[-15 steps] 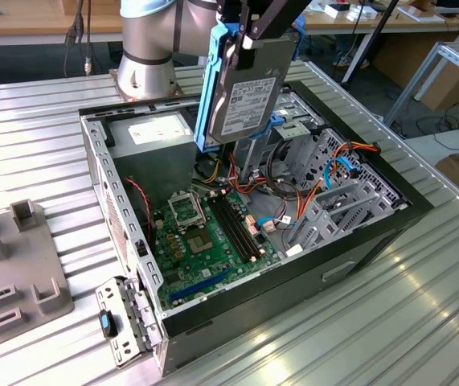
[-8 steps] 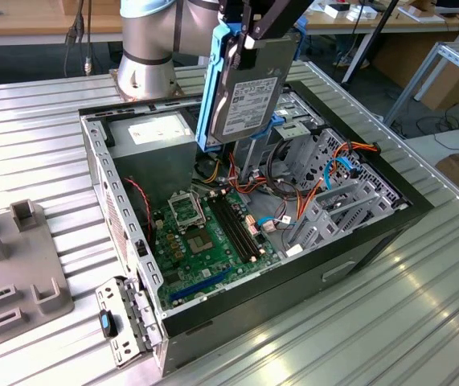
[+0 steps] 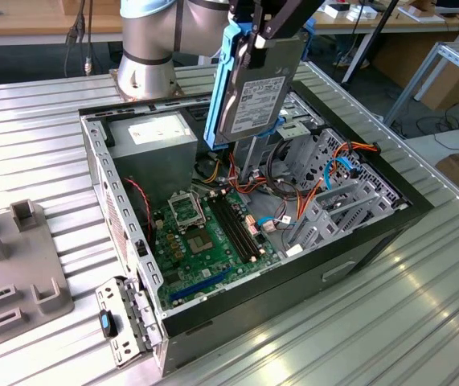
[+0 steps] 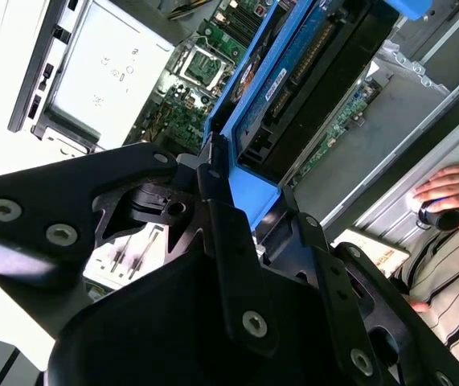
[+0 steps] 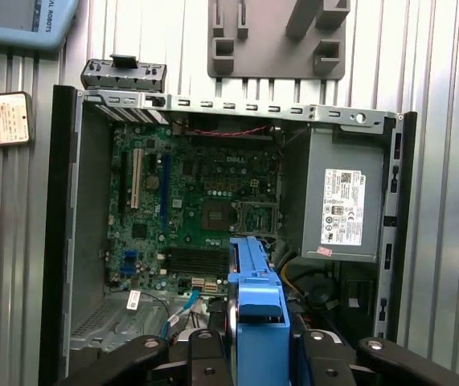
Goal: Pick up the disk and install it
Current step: 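Pick up the disk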
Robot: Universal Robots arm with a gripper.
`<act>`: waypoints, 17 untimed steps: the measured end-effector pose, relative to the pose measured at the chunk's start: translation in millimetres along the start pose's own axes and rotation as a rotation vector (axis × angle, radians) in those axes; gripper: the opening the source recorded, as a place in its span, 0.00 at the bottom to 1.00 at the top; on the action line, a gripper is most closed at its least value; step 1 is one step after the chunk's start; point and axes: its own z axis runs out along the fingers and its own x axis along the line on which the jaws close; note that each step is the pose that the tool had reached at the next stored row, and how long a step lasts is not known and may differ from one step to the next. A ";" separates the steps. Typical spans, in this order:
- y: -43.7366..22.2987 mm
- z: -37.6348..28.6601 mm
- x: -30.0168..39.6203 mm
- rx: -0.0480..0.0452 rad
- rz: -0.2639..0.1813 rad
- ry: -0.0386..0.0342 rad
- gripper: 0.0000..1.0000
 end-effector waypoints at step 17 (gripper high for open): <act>2.0 0.0 36.9 0.0109 0.000 -0.0003 0.37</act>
